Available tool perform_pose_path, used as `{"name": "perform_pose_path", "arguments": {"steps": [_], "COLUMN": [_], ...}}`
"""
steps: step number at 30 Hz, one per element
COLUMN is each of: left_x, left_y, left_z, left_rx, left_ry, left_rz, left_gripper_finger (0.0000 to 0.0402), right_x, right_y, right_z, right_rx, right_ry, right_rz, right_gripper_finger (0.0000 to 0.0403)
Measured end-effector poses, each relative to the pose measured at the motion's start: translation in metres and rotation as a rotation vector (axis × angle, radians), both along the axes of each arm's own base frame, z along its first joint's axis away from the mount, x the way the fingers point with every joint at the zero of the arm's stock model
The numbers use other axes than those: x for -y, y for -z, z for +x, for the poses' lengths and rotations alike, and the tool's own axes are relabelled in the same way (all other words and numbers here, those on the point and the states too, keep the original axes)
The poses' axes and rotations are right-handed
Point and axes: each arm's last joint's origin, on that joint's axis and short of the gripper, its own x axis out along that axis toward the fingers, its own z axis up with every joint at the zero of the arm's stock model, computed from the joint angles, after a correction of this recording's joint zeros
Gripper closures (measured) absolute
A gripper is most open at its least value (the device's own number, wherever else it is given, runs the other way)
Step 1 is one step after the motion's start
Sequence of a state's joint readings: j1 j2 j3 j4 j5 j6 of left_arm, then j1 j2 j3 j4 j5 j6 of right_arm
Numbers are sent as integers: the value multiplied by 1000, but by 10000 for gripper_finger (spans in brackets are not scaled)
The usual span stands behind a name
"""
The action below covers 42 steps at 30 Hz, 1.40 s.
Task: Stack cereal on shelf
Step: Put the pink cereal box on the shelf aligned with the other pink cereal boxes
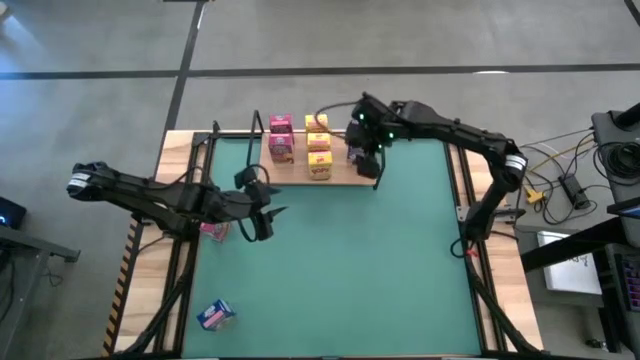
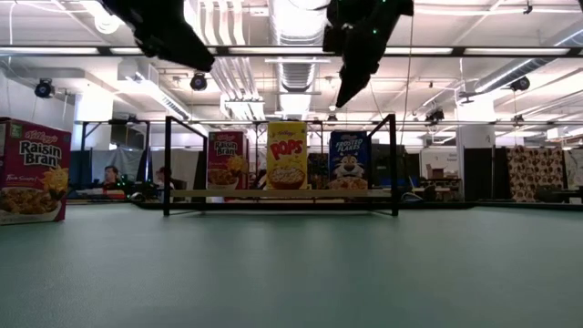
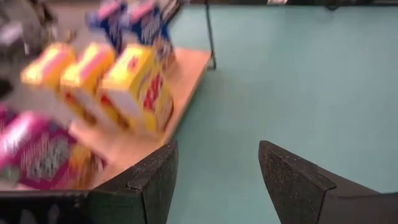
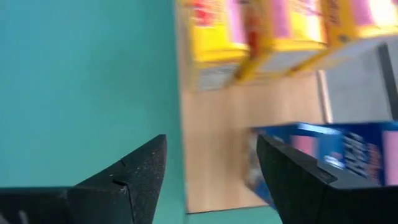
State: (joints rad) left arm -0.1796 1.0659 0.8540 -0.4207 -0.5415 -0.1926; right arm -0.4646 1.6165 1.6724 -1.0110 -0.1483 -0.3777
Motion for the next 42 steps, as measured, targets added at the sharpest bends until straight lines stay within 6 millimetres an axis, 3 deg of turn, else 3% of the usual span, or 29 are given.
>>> {"name": "perform_pose_path", "arguments": {"steps": [7,14,19,30,35,42], "left_x": [-1,-2,-1,1,2,2], "left_y": [-7,-6,-3,13,22,20], "left_z": [-6,-11,-17,-32,-40,-45], "left_rx": [-57,-172,-337,-709,-756,-729], "left_ry": [-164,-347,-505,-820,-868,-886], "left_rz": [-179,-301,-390,-453,-501,-515], "left_gripper_finger": [196,196,196,196,196,196], "right_x": [-45,-82,-98,-114,-115,-115], "right_y": [2,22,40,57,61,61], "right_z": [-2,-9,-17,-35,-35,-34], "right_rx": [123,295,401,564,563,577], "right_ry": [-89,-169,-193,-217,-215,-215], "right_rz": [-31,-60,-67,-82,-75,-78], "right_gripper_finger": [168,168,170,170,170,170]}}
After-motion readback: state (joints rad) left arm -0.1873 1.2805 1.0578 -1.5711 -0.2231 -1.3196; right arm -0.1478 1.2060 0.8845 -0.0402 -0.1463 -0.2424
